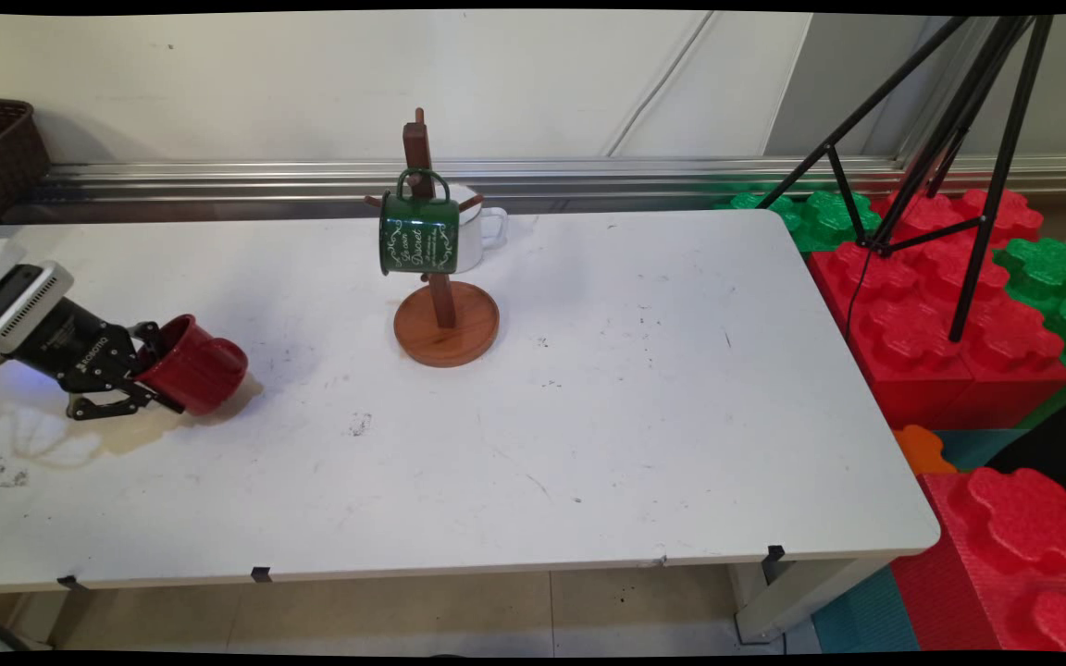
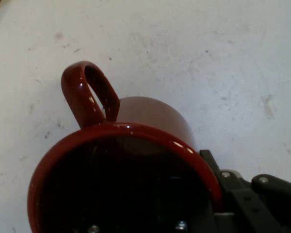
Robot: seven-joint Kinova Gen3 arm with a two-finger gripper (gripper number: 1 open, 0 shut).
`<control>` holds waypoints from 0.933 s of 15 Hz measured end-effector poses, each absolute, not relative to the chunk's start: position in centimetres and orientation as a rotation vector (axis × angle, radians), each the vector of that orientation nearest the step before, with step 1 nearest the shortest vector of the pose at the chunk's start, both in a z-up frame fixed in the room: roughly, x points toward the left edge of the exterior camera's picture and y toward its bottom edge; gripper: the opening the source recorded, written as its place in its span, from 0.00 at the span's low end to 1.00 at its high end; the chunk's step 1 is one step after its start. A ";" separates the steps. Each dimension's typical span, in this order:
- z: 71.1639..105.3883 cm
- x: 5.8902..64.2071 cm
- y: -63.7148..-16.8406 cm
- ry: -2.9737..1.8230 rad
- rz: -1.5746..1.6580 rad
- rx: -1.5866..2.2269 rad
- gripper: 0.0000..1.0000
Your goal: Place the picked object on the table
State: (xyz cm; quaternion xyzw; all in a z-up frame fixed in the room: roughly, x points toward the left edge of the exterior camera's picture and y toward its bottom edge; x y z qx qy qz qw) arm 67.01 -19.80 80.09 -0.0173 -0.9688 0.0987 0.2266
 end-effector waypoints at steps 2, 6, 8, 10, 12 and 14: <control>80.0 66.9 -19.9 -2.677 0.271 -0.055 0.00; 79.8 66.5 -20.1 -2.689 0.270 -0.070 0.00; 79.7 66.4 -20.2 -2.692 0.269 -0.076 1.00; 79.8 66.2 -20.4 -2.693 0.273 -0.081 1.00; 79.8 66.1 -20.6 -2.692 0.277 -0.084 1.00; 79.9 65.9 -20.8 -2.691 0.282 -0.087 1.00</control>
